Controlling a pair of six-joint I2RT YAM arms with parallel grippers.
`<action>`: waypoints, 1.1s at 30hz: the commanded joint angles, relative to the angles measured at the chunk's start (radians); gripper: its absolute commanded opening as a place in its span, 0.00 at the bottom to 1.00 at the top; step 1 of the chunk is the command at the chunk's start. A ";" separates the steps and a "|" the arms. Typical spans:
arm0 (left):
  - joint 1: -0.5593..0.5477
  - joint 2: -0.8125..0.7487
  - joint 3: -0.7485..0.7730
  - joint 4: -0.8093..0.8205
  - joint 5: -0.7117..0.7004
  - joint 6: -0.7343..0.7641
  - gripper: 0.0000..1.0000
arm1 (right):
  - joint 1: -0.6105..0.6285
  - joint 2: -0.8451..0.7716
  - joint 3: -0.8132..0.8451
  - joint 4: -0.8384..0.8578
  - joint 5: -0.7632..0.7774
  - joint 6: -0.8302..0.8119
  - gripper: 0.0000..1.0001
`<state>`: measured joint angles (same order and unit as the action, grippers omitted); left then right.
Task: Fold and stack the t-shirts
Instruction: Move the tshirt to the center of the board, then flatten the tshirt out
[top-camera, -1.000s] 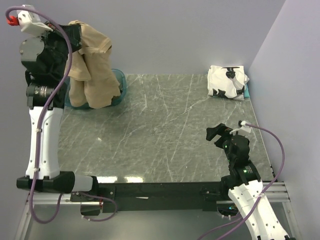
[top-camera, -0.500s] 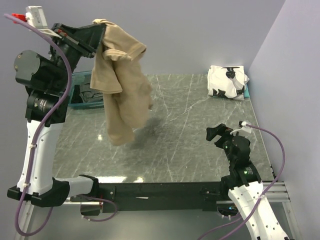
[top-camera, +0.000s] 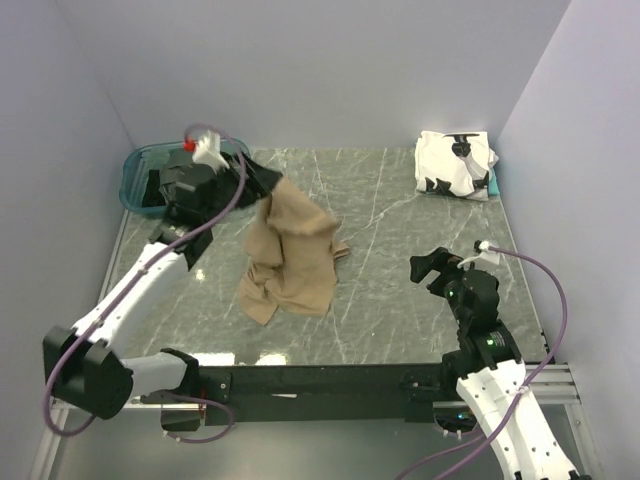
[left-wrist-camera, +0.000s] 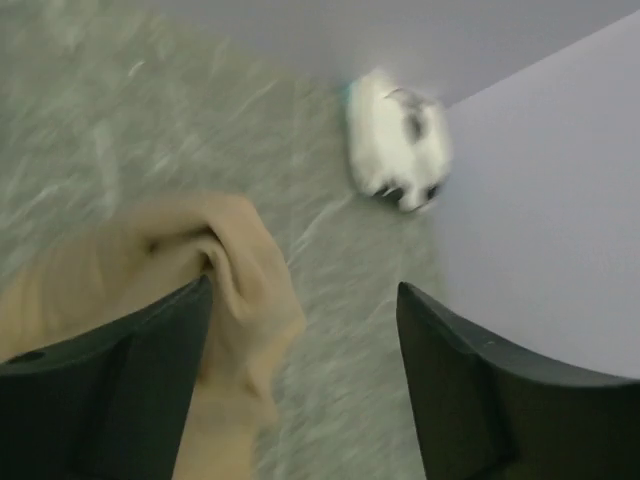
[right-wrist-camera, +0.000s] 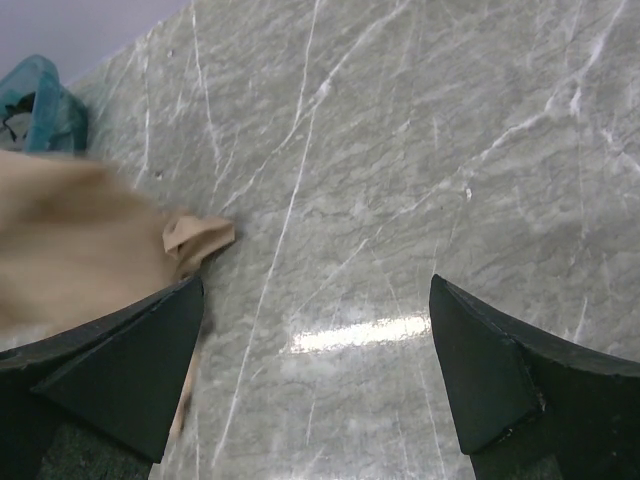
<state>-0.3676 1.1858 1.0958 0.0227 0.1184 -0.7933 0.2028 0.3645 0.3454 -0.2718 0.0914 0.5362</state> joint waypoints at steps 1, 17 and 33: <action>-0.002 -0.011 -0.086 0.022 -0.074 -0.041 0.82 | 0.000 0.040 0.015 0.054 -0.041 -0.028 1.00; -0.033 -0.426 -0.545 -0.386 -0.198 -0.179 0.99 | 0.153 0.333 0.092 0.148 -0.193 -0.009 1.00; -0.214 -0.344 -0.735 -0.346 -0.175 -0.307 0.91 | 0.523 1.004 0.398 0.270 0.019 0.042 0.96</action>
<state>-0.5472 0.8165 0.3405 -0.3485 -0.0132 -1.0695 0.7174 1.3216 0.6781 -0.0578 0.0471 0.5617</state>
